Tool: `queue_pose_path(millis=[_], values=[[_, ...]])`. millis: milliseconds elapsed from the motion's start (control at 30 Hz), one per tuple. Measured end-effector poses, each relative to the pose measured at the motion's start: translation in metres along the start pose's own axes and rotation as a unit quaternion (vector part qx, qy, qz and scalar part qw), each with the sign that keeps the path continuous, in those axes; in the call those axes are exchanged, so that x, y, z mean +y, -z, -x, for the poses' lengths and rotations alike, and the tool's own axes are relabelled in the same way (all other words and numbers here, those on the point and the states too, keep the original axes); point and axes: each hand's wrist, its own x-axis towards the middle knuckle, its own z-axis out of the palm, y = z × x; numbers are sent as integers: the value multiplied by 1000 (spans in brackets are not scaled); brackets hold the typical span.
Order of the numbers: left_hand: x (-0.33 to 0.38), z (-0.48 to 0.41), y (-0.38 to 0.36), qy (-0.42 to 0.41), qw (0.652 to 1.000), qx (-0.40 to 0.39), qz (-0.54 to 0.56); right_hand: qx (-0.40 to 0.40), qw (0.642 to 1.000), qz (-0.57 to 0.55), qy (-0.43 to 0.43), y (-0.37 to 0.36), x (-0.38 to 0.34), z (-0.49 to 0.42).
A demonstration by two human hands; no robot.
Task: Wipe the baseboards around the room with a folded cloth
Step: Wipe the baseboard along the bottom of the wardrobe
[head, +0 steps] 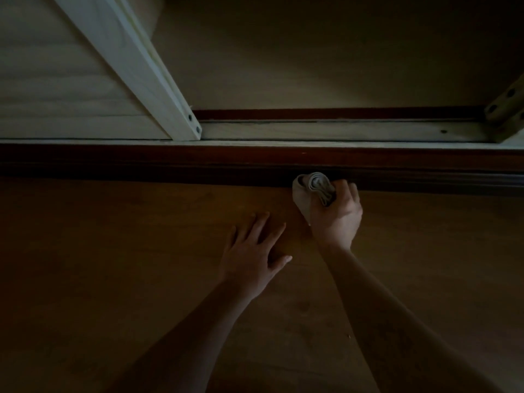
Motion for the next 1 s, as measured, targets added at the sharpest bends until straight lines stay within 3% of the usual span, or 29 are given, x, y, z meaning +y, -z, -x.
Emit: queue_pose_path(millis=[233,400,767,1000], values=[[8,1,-7,17,1000,9,0,7,1000,-1,26,1,7,-2],[11,1,-6,18,999,28,-11,-49,997,7,64,-10,-5,-1],[-1,-9,-13,-23,997,50,-48,83,996,37,-24,38,42,-17],[-2,-10,-14,-26,997,56,-53,37,998,37,28,33,40,-20]])
